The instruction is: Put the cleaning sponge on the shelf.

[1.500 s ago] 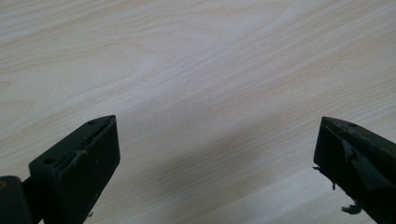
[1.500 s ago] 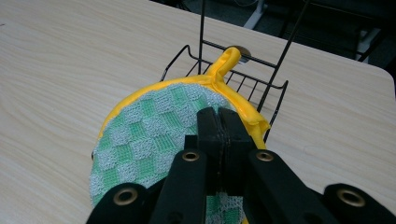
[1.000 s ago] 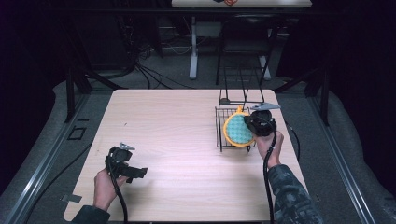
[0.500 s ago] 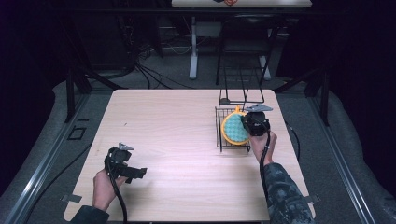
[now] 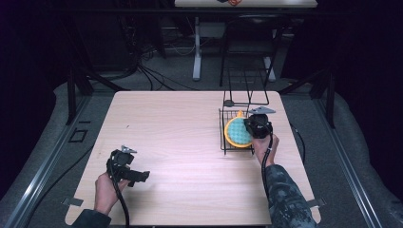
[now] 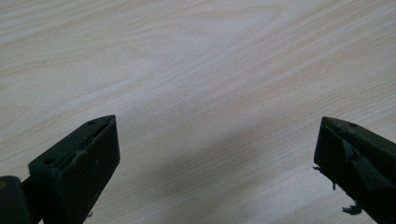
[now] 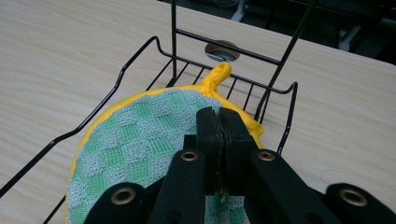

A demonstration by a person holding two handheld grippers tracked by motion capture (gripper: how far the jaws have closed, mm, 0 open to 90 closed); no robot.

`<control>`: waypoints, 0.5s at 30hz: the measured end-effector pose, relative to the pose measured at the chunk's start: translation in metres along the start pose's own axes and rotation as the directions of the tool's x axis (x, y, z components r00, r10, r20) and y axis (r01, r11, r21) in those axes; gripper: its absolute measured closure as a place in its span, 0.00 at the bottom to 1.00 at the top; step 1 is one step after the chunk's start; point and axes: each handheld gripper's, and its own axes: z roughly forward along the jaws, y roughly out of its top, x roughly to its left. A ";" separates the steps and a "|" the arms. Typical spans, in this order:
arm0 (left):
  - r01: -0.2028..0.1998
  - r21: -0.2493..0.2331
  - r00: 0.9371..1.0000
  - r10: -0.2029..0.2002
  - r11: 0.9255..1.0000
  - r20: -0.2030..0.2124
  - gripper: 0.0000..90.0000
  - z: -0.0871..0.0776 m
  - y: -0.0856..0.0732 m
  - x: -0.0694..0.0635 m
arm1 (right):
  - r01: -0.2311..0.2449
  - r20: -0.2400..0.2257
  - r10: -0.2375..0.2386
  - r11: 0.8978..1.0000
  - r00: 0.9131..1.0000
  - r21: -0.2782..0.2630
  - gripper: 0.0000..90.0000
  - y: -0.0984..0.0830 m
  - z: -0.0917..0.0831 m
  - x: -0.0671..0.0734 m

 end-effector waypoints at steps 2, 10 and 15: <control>-0.001 0.003 1.000 0.001 1.000 0.002 0.00 0.000 0.000 0.000 | -0.007 -0.002 0.007 1.000 1.000 0.005 0.98 0.000 0.001 0.000; 0.000 -0.001 1.000 0.000 1.000 0.001 0.00 0.000 0.000 0.000 | -0.026 -0.003 0.026 1.000 1.000 0.017 0.97 -0.011 0.010 -0.001; -0.006 0.004 1.000 0.006 1.000 0.002 0.00 0.000 0.000 -0.001 | -0.019 -0.005 0.019 1.000 1.000 0.020 0.96 -0.010 0.011 -0.003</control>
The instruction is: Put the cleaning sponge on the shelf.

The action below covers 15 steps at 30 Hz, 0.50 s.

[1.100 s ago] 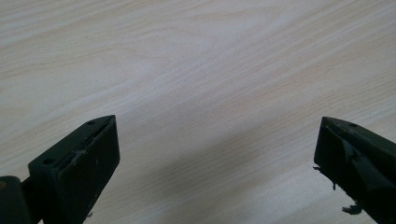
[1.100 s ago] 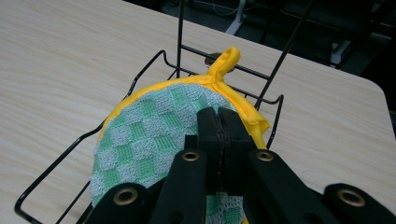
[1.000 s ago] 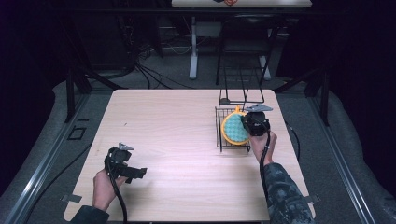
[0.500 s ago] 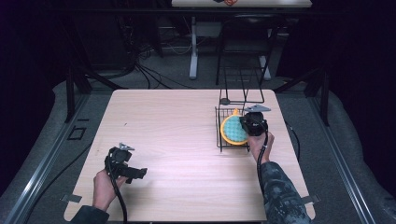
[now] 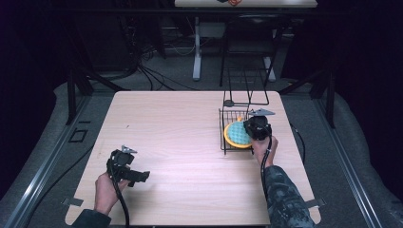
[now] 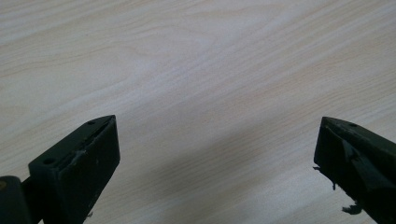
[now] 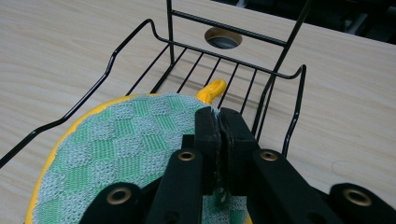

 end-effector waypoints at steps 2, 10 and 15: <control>0.001 0.000 1.000 -0.001 1.000 0.001 0.00 0.000 0.000 0.000 | 0.000 -0.014 0.000 1.000 1.000 0.007 0.94 0.002 0.001 -0.001; 0.002 0.004 1.000 -0.002 1.000 0.003 0.00 0.001 0.000 0.000 | -0.011 -0.040 0.012 1.000 0.999 0.024 0.61 0.005 -0.003 -0.004; 0.012 -0.006 1.000 -0.012 1.000 0.004 0.00 -0.001 0.000 0.001 | -0.014 -0.043 0.015 1.000 0.999 0.017 0.40 0.005 -0.016 -0.004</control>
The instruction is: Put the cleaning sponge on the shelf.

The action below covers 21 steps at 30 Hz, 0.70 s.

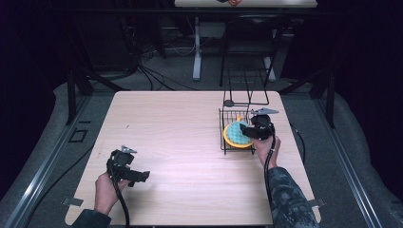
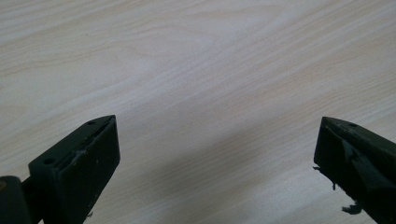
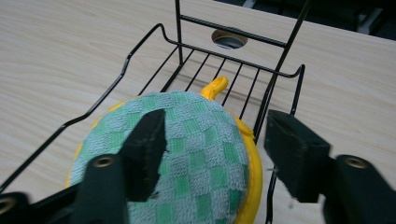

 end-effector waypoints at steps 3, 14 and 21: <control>-0.003 -0.002 1.000 0.003 1.000 -0.001 0.00 0.000 0.000 0.000 | -0.003 -0.018 0.004 1.000 1.000 0.012 0.30 0.002 -0.010 0.001; -0.009 0.008 1.000 0.009 1.000 -0.004 0.00 0.003 0.002 -0.002 | 0.022 -0.080 -0.016 0.997 0.997 0.074 0.12 -0.003 -0.037 0.010; -0.012 0.008 1.000 0.013 1.000 -0.013 0.00 0.002 0.002 -0.003 | 0.036 -0.098 -0.028 0.996 0.995 0.084 0.05 -0.001 -0.059 0.014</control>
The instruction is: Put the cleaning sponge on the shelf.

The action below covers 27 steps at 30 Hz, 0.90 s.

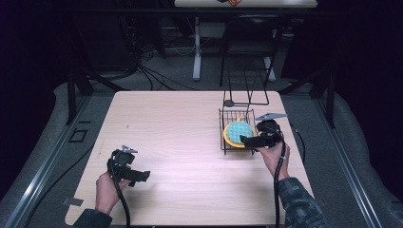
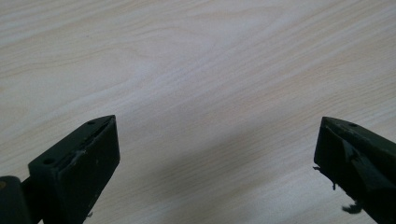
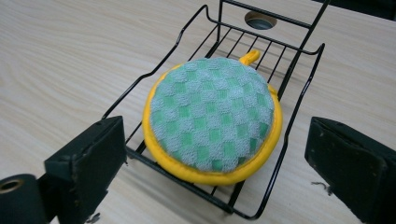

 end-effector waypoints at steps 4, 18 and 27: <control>-0.011 -0.003 1.000 0.011 1.000 -0.003 0.00 -0.001 0.000 0.000 | 0.012 -0.013 -0.012 1.000 1.000 -0.002 0.02 -0.001 -0.016 0.003; -0.010 0.003 1.000 0.010 1.000 -0.009 0.01 -0.001 -0.001 0.000 | 0.039 -0.009 -0.040 0.999 0.999 -0.012 0.00 -0.025 -0.079 0.006; -0.018 0.006 1.000 0.018 1.000 -0.016 0.01 0.000 0.000 0.000 | 0.013 0.028 -0.013 1.000 1.000 -0.009 0.00 -0.052 -0.105 -0.003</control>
